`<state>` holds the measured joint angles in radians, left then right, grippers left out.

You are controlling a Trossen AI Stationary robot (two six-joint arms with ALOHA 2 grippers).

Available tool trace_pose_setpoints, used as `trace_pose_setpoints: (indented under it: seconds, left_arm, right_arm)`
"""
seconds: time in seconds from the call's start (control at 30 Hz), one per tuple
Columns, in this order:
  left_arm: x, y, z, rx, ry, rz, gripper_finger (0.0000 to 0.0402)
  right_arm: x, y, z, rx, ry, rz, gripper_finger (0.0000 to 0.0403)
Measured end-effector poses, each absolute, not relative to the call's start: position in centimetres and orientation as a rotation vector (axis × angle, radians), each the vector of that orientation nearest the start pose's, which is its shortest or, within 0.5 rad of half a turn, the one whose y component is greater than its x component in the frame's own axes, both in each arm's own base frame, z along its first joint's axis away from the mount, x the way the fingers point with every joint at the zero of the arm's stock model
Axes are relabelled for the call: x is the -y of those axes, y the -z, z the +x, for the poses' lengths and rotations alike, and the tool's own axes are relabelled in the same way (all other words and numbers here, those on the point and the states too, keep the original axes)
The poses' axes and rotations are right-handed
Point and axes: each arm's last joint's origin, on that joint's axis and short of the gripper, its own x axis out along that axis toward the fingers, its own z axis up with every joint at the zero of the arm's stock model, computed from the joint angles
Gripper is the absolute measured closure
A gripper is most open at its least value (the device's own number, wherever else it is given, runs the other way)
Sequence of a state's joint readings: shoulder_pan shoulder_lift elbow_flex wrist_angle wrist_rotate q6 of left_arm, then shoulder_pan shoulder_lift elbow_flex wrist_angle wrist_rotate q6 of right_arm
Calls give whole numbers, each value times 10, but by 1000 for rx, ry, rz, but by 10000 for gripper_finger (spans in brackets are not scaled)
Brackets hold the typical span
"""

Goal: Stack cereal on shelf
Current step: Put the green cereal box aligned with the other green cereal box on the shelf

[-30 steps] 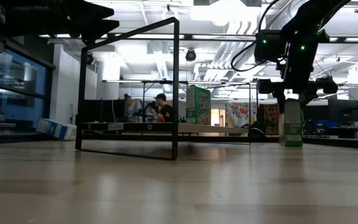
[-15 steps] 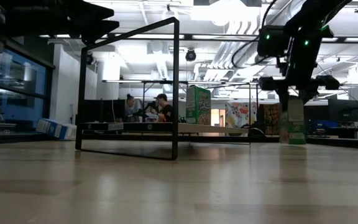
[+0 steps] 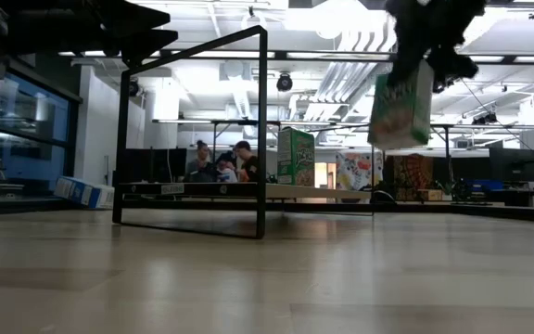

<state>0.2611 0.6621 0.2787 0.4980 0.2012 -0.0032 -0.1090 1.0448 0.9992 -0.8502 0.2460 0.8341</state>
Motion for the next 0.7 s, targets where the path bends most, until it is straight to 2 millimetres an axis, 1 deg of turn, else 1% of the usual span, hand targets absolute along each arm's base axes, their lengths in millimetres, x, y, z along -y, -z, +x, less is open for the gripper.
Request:
trace_pose_setpoints:
  seconds: [0.1,0.2,0.33,0.4,0.47,0.53,0.7]
  left_arm:
    - [-35,-241,153,113,-60,20,204]
    - [-35,-241,153,113,-60,20,204]
    - [-35,-241,153,119,-60,21,204]
    - [-35,-242,153,120,-61,22,204]
    - [-35,-242,153,120,-61,21,204]
    - [-35,-242,153,120,-61,19,204]
    - [-35,-241,153,115,-61,12,204]
  right_arm:
    - [13,-309,207,-705,591,663,258]
    - [5,-308,229,-621,577,605,258]
    - [9,-296,263,-542,600,572,258]
    - [15,-287,273,-536,637,583,258]
    - [23,-278,279,-548,696,601,258]
    - [32,-272,279,-556,777,614,258]
    - [49,-270,276,-471,970,621,258]
